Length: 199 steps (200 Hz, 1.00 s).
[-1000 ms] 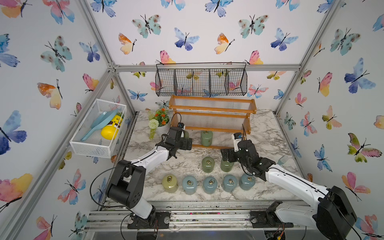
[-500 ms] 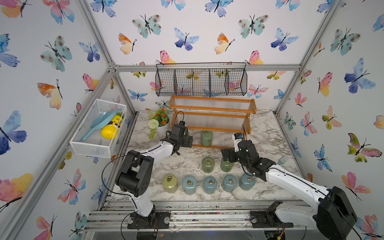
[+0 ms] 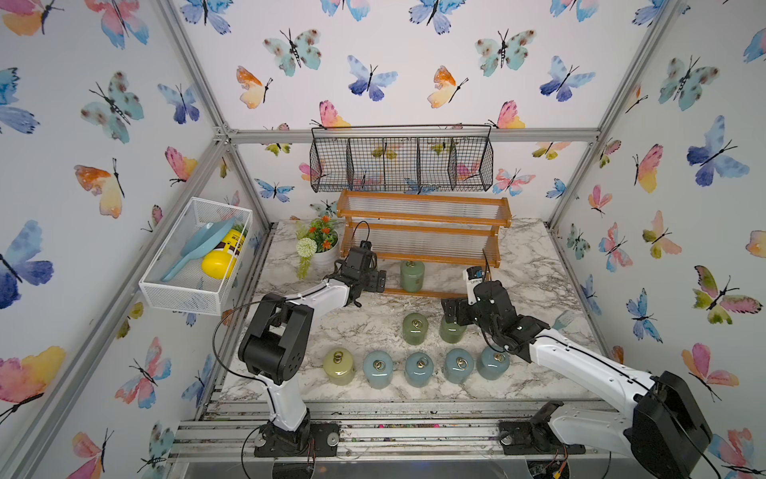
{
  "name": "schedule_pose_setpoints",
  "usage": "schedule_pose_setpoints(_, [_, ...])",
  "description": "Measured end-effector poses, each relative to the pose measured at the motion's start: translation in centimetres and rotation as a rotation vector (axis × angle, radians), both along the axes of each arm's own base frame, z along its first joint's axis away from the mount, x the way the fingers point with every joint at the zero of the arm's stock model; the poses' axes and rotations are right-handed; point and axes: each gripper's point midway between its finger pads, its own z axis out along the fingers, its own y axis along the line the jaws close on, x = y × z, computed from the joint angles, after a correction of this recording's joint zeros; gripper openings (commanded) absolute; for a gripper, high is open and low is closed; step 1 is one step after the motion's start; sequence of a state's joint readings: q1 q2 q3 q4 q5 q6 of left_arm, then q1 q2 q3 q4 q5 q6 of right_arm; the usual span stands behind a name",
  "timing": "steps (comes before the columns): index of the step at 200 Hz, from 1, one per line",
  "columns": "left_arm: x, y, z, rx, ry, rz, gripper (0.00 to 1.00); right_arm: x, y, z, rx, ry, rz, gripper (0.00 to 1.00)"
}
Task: Remove the tea canisters from the shelf
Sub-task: Pick up the tea canister from the shelf.
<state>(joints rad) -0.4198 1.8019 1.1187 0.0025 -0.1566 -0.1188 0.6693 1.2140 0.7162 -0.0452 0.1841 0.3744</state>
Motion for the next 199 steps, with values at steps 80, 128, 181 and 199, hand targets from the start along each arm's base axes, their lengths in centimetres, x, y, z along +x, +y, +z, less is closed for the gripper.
schedule_pose_setpoints(80, [0.6, -0.3, 0.2, 0.001, -0.03, -0.019, 0.87, 0.0, 0.0, -0.3, -0.007, 0.007, -0.001, 1.0])
schedule_pose_setpoints(128, [0.4, -1.0, 0.2, -0.013, -0.04, -0.067, 0.84, 0.0, 0.0, -0.4, -0.008, 0.008, -0.002, 1.0])
schedule_pose_setpoints(181, [-2.0, -1.6, 2.3, -0.045, -0.072, -0.148, 0.84, 0.0, 0.0, -1.3, -0.025, 0.03, -0.001, 1.0])
schedule_pose_setpoints(199, [-2.8, -1.5, 3.4, -0.059, -0.094, -0.161, 0.84, 0.0, 0.0, -1.3, -0.025, 0.031, -0.001, 1.0])
